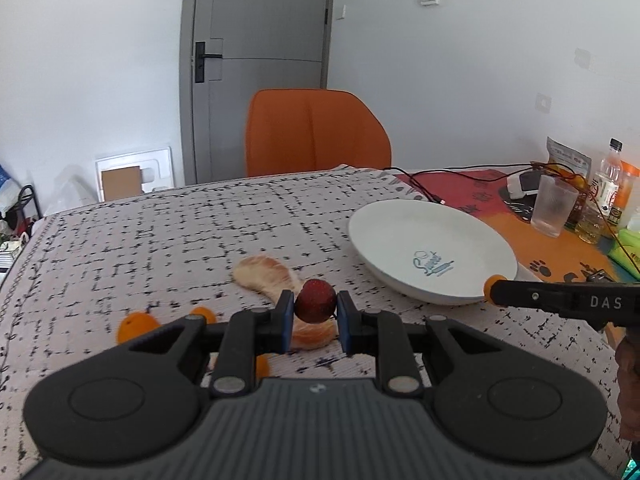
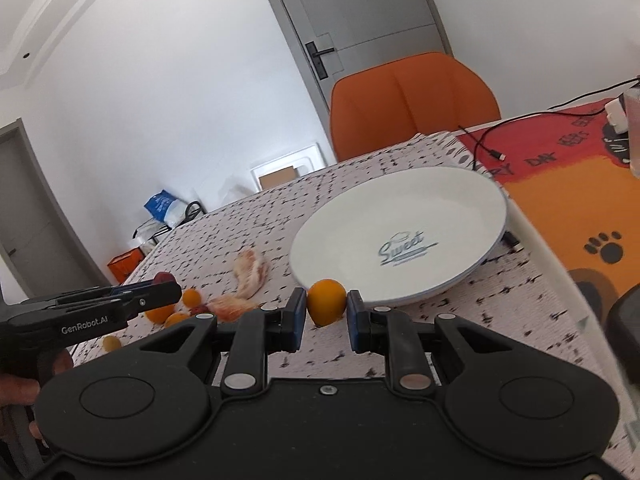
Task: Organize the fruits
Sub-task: 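Carry the tangerine and plum to the white bowl and open both tools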
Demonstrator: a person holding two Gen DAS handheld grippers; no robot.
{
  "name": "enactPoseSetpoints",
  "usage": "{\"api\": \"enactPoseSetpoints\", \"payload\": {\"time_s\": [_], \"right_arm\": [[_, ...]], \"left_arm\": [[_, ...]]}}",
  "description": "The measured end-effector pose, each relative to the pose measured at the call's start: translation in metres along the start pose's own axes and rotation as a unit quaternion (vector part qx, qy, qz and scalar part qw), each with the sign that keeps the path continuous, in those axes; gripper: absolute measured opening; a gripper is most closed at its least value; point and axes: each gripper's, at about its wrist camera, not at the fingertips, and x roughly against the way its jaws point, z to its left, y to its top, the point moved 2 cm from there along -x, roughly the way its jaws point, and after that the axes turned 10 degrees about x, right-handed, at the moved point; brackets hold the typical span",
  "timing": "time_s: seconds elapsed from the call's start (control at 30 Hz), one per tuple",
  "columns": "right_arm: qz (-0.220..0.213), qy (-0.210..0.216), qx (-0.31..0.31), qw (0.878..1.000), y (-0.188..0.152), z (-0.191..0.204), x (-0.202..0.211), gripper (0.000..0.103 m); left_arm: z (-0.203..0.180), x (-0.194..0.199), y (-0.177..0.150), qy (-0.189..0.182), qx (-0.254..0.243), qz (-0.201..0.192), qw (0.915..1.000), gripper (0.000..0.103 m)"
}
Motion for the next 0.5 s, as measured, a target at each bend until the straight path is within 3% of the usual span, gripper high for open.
{"api": "enactPoseSetpoints", "payload": {"time_s": [0.5], "right_arm": [[-0.007, -0.026, -0.003, 1.000, 0.004, -0.027, -0.013, 0.020]], "left_arm": [[-0.031, -0.034, 0.011, -0.023, -0.021, 0.011, 0.9995, 0.021]]}}
